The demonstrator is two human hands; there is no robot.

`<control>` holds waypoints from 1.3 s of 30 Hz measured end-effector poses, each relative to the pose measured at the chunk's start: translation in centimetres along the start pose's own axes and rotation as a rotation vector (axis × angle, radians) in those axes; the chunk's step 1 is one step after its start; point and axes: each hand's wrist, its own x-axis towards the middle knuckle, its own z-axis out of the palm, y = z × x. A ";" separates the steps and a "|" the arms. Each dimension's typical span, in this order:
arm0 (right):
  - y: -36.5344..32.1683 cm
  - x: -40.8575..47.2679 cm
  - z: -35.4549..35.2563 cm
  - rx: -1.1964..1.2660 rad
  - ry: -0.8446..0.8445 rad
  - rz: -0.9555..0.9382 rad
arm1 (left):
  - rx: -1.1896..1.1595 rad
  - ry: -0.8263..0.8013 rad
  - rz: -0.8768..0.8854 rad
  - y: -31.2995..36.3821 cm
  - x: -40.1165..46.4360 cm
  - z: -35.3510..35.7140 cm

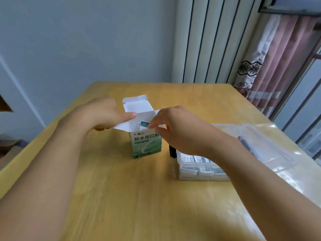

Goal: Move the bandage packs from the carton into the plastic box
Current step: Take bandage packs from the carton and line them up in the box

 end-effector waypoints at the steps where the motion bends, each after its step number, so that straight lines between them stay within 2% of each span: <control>1: -0.1 0.0 0.1 -0.008 -0.029 0.021 | -0.103 -0.088 0.009 -0.2 0.0 0.3; 3: -0.1 -0.2 -0.4 0.017 -0.094 0.017 | -0.321 -0.238 0.070 -0.1 -0.2 0.7; 6: -0.2 -0.7 -0.9 0.003 -0.140 0.030 | -0.438 -0.349 0.238 0.4 -0.8 0.7; 10: 0.0 -0.3 -0.7 -0.159 0.011 0.018 | -0.377 -0.399 0.343 1.0 -1.6 0.2; 16: -0.7 -0.1 0.3 -0.355 0.002 -0.079 | -0.270 -0.514 0.405 0.8 -2.1 -0.1; 23: -1.4 -0.7 -0.1 -0.384 0.020 -0.130 | -0.216 -0.636 0.427 0.8 -1.9 0.8; 25: -1.4 -0.7 0.1 -0.411 0.063 -0.159 | -0.225 -0.621 0.426 0.5 -1.7 0.9; 30: -0.9 -0.3 0.7 -0.456 0.223 -0.212 | -0.375 -0.384 0.456 0.1 -1.5 0.0; 32: -0.5 -0.2 0.9 -0.517 0.268 -0.206 | -0.382 -0.327 0.404 0.0 -1.4 -0.6; 36: 0.3 0.0 1.7 -0.554 0.277 -0.162 | -0.406 -0.324 0.359 0.5 -1.5 -0.5; 39: 0.1 -0.1 1.4 -0.437 0.234 -0.134 | -0.417 -0.329 0.348 0.7 -1.3 0.1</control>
